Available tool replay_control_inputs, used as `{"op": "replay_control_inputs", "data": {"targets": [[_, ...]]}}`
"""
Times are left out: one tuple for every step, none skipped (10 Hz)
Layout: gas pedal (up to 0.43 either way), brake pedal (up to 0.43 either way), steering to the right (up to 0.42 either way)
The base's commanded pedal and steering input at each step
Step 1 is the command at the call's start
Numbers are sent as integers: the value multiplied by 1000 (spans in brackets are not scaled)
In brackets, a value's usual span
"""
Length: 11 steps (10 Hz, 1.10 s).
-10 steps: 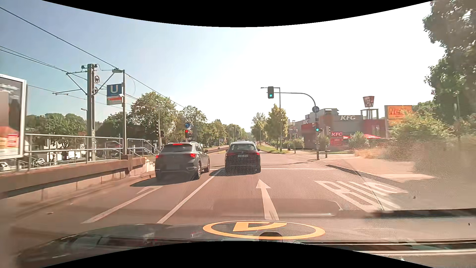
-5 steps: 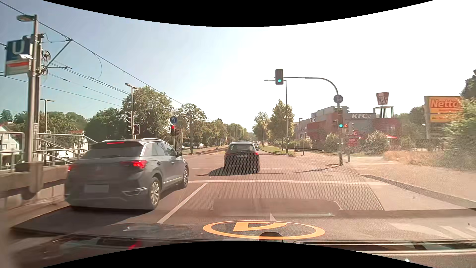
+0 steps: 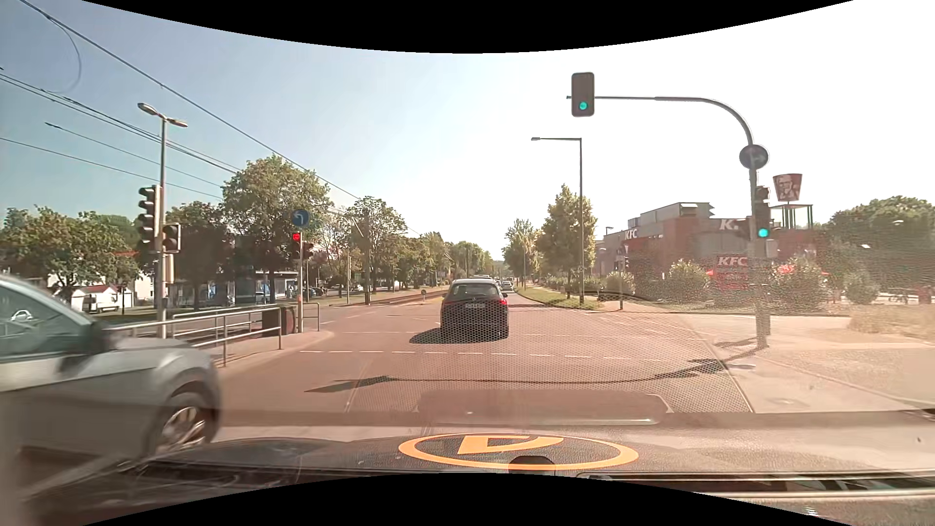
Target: Follow the waypoints while adhering to traffic rules and regulations
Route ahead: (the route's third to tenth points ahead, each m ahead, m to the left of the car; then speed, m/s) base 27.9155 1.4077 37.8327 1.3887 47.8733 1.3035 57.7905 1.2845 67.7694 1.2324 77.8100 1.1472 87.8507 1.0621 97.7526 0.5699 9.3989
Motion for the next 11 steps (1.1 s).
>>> {"op": "replay_control_inputs", "data": {"targets": [[118,0,-16],[118,0,-18],[118,0,-18],[118,0,-18],[130,0,-18],[130,0,-18],[130,0,-18],[138,0,-17],[138,0,-16],[157,0,-16],[157,0,-16]]}}
